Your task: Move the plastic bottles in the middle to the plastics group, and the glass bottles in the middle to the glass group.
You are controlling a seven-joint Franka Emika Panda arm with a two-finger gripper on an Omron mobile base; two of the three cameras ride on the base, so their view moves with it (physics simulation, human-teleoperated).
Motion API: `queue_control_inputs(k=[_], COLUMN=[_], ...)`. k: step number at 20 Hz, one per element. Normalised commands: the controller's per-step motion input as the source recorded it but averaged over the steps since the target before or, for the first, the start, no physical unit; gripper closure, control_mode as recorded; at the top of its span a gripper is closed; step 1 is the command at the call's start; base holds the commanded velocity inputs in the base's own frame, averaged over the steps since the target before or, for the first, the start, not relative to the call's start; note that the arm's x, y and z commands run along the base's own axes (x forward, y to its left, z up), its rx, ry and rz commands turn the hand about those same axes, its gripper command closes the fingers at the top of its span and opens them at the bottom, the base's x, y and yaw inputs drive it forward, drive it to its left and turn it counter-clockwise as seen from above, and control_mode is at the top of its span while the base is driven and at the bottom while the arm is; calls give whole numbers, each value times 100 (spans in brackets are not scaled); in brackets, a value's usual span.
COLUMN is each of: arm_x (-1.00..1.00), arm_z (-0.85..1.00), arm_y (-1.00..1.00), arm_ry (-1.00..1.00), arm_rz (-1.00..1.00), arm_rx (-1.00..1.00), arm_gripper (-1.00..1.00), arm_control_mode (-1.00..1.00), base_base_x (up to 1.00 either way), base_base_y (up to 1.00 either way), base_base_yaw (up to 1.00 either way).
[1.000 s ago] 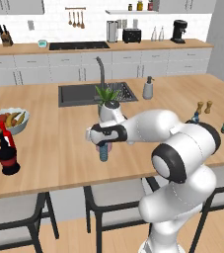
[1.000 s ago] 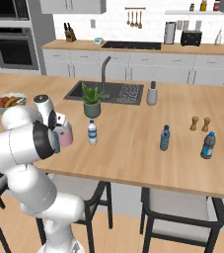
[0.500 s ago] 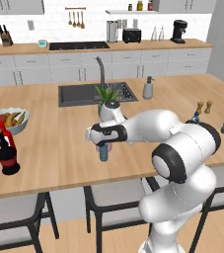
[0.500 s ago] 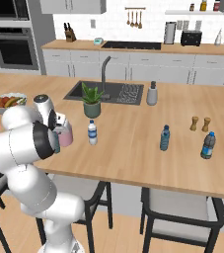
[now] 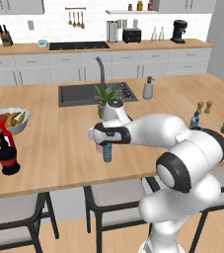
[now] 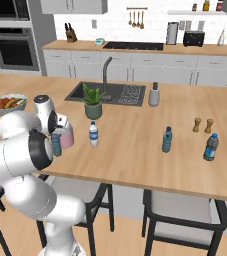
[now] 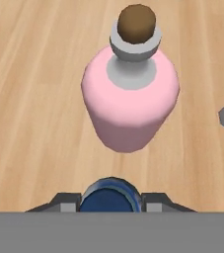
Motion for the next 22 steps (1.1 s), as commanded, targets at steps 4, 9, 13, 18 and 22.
queue_control_inputs(k=[4, 9, 13, 18, 22], arm_x=[-70, -56, -18, 0, 0], arm_z=[42, 39, 18, 11, 20], arm_y=[-83, -99, -100, -100, -100], arm_ry=[0, 1, 2, 0, 0], arm_rz=[0, 0, 0, 1, 0], arm_rx=[0, 0, 0, 0, 0], arm_gripper=[100, 100, 100, 100, 100], arm_control_mode=[-100, -100, -100, -100, -100], base_base_x=[0, 0, 0, 0, 0], base_base_y=[0, 0, 0, 0, 0], base_base_yaw=[0, 0, 0, 0, 0])
